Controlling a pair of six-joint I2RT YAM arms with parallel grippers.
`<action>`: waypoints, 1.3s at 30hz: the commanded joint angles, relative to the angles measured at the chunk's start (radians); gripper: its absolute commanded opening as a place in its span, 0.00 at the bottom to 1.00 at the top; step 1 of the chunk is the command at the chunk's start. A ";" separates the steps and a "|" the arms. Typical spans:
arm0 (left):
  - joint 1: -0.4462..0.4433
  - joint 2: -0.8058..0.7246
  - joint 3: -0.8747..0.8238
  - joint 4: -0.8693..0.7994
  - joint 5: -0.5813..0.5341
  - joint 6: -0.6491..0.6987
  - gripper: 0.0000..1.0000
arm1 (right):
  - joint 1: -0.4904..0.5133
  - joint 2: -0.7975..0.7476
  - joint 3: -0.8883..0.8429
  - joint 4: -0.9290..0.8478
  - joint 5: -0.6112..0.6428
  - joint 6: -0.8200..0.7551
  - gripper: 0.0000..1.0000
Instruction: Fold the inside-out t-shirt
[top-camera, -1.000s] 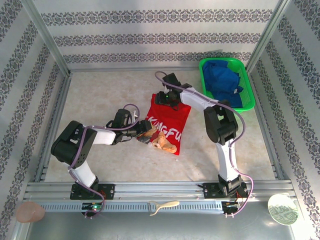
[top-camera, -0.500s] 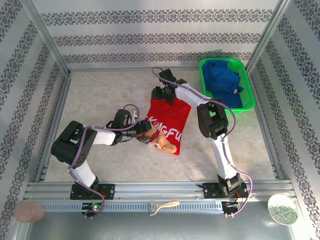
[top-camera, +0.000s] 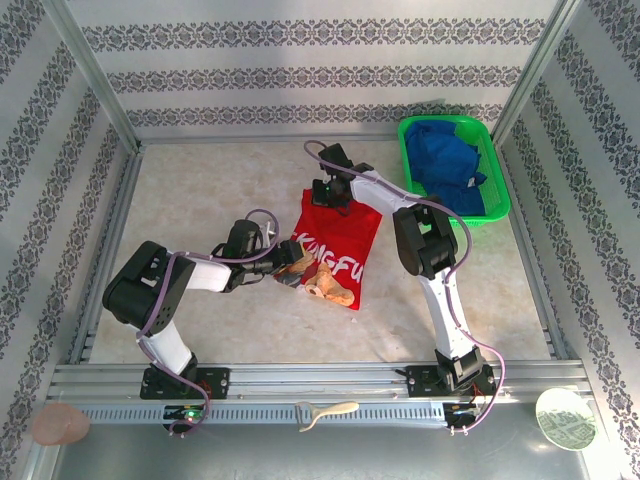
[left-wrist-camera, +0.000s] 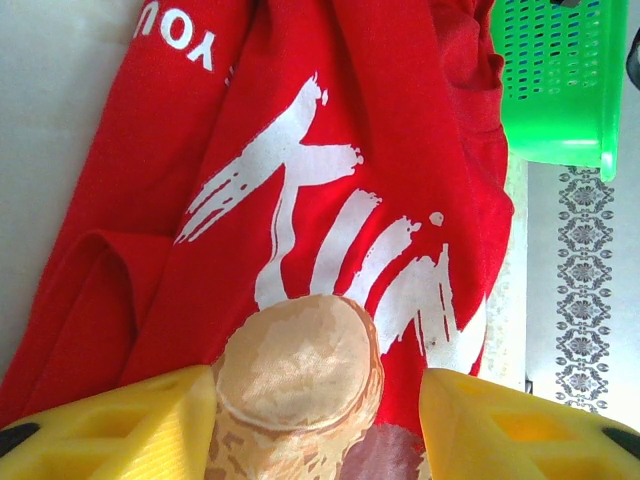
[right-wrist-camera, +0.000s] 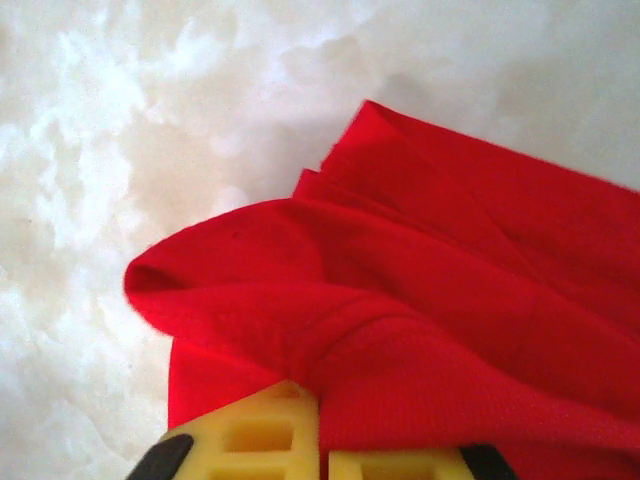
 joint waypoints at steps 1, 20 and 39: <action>-0.005 0.061 -0.044 -0.102 -0.013 -0.010 0.57 | -0.023 -0.030 0.041 -0.011 0.004 0.001 0.00; -0.005 0.080 -0.083 -0.059 -0.008 -0.024 0.55 | -0.087 0.090 0.255 -0.109 0.006 -0.005 0.32; -0.006 -0.148 0.222 -0.414 0.027 0.061 0.58 | 0.063 -0.597 -0.733 0.263 0.045 0.135 0.51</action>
